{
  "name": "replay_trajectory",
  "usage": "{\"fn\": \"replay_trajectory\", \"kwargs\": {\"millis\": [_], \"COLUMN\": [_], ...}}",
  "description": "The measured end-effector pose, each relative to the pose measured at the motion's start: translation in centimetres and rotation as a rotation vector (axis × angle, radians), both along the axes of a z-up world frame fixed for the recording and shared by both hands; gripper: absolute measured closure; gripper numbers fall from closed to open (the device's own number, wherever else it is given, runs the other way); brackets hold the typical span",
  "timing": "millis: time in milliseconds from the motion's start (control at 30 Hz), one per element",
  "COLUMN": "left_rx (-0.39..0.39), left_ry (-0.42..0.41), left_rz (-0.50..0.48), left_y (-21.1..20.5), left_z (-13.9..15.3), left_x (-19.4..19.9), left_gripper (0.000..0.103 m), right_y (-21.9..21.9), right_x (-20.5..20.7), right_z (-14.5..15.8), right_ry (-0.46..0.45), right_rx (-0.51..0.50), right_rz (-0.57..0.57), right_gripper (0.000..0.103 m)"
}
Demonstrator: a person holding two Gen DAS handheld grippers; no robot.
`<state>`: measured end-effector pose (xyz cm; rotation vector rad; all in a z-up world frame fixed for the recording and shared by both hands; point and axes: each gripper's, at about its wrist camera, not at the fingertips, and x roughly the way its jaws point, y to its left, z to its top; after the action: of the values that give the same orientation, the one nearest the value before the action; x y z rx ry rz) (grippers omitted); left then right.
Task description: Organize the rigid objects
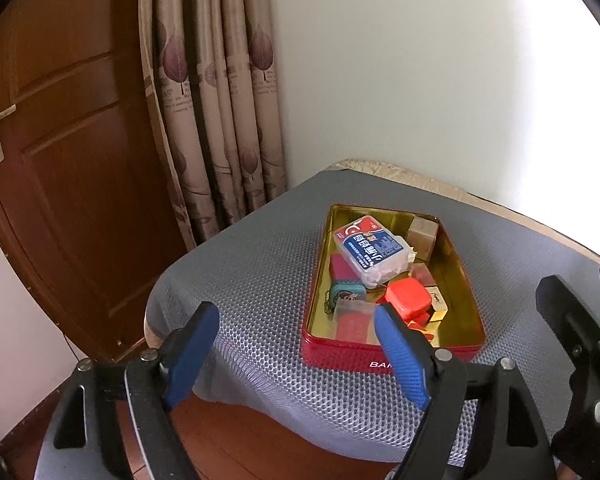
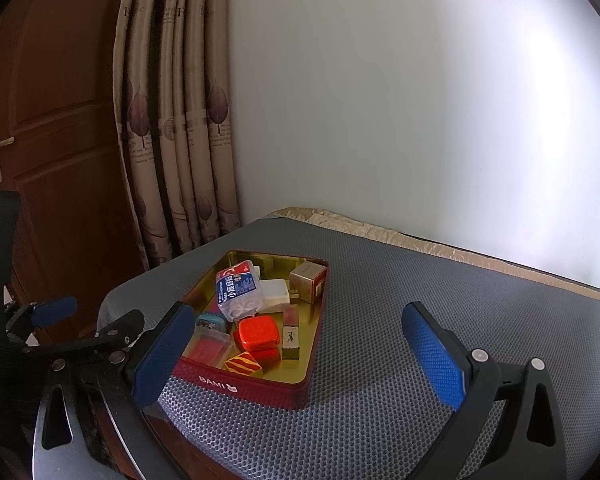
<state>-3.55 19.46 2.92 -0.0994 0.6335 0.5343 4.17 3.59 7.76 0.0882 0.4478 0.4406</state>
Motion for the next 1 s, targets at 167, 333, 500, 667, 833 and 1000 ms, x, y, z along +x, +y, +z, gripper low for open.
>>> {"fn": "replay_trajectory", "kwargs": {"millis": [167,333,500,667,833,1000], "left_rx": [0.0,-0.005,-0.005,-0.007,-0.012,-0.029], "left_ry": [0.005,0.002,0.003,0.006,0.015,0.044], "left_rz": [-0.002,-0.002,-0.002,-0.004,-0.015,-0.03], "left_y": [0.0,0.04,0.07,0.05,-0.06,0.03], "left_z": [-0.04,-0.02,0.0,0.01,-0.08,-0.52], "left_x": [0.02,0.0,0.02,0.02,0.16,0.52], "left_gripper": [0.021,0.021,0.021,0.021,0.021,0.021], "right_y": [0.03,0.13,0.11,-0.09,-0.04,-0.06], "right_x": [-0.14,-0.11,-0.13,0.04,0.01,0.02], "right_z": [0.39,0.58,0.6,0.74,0.76,0.75], "right_ry": [-0.005,-0.007,-0.007,-0.009,-0.01,-0.01], "right_rx": [-0.003,-0.004,-0.003,0.0,0.0,0.0], "right_rz": [0.004,0.004,0.002,0.001,0.0,0.001], "right_gripper": [0.0,0.0,0.0,0.0,0.0,0.0]}}
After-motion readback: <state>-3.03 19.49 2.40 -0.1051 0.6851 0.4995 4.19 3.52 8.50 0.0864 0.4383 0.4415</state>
